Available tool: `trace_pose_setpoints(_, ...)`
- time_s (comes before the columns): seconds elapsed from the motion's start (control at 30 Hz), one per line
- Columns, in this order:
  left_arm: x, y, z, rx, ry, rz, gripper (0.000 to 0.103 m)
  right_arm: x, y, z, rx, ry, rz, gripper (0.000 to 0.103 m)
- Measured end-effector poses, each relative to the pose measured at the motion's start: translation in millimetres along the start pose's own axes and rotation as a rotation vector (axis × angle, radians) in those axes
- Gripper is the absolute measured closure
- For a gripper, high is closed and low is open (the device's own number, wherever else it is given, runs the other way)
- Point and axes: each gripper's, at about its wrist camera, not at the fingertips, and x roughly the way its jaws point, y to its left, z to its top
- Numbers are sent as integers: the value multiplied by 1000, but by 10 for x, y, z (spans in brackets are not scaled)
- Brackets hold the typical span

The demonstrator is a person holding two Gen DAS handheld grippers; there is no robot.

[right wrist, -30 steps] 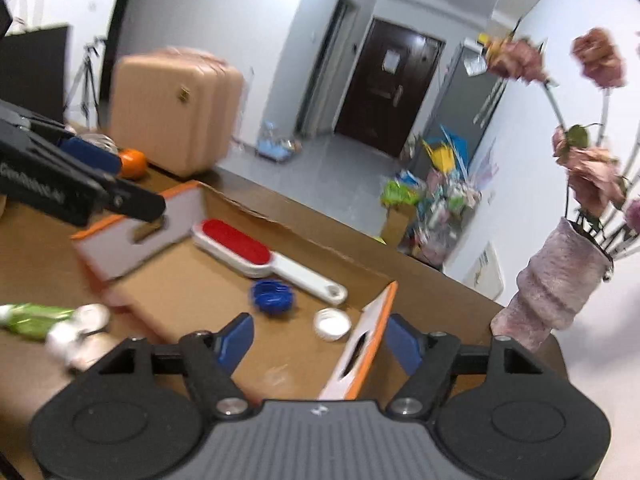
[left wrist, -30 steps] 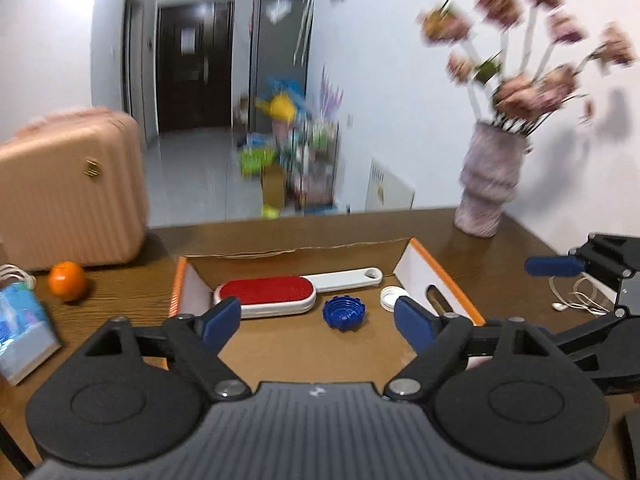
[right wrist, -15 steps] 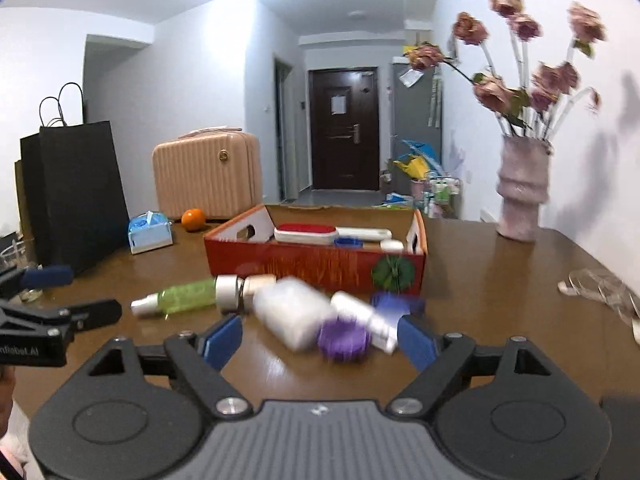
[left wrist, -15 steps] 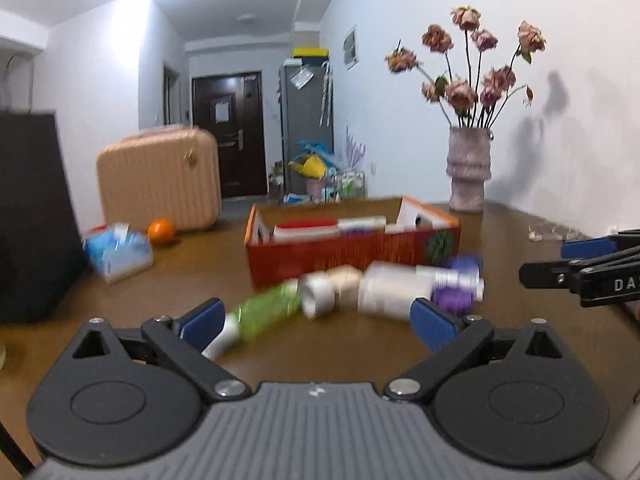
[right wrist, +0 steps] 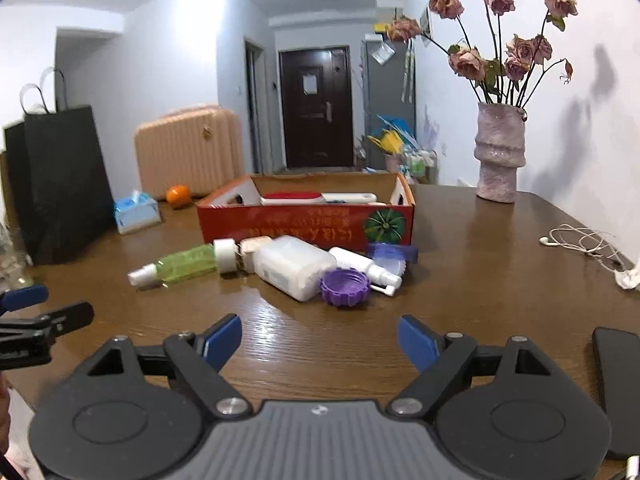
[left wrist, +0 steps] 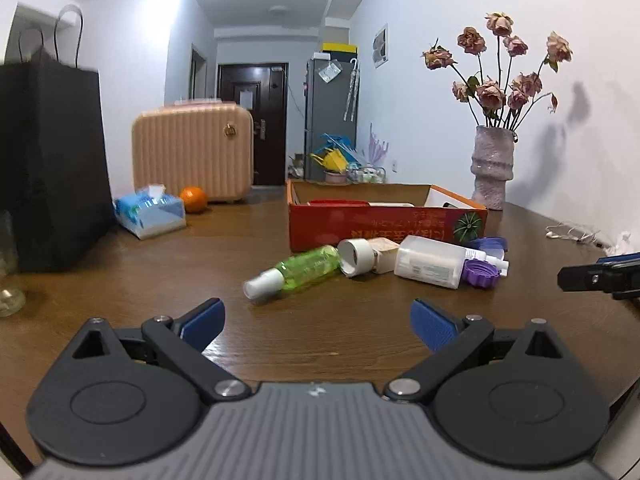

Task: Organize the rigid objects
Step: 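Grasp the green spray bottle with the left gripper while the right grasps the white tape roll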

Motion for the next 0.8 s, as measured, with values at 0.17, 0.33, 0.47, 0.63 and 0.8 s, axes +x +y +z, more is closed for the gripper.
trace_pose_setpoints(0.17, 259, 77, 3, 1, 48, -26, 2, 164, 63, 32, 23, -19, 17, 20)
trace_pose_setpoints(0.33, 574, 249, 69, -79, 118, -48, 2, 430, 130, 69, 10, 13, 72, 32)
trace_pose_setpoints(0.47, 814, 350, 164, -78, 135, -49, 3, 683, 180, 198, 8, 21, 95, 37)
trace_pose_setpoints(0.63, 1242, 504, 387, -52, 173, -92, 14, 1047, 334, 391, 0, 7, 185, 44)
trace_pose_setpoints(0.8, 1661, 618, 447, -7, 238, -107, 25, 1497, 612, 525, -75, 54, 237, 54)
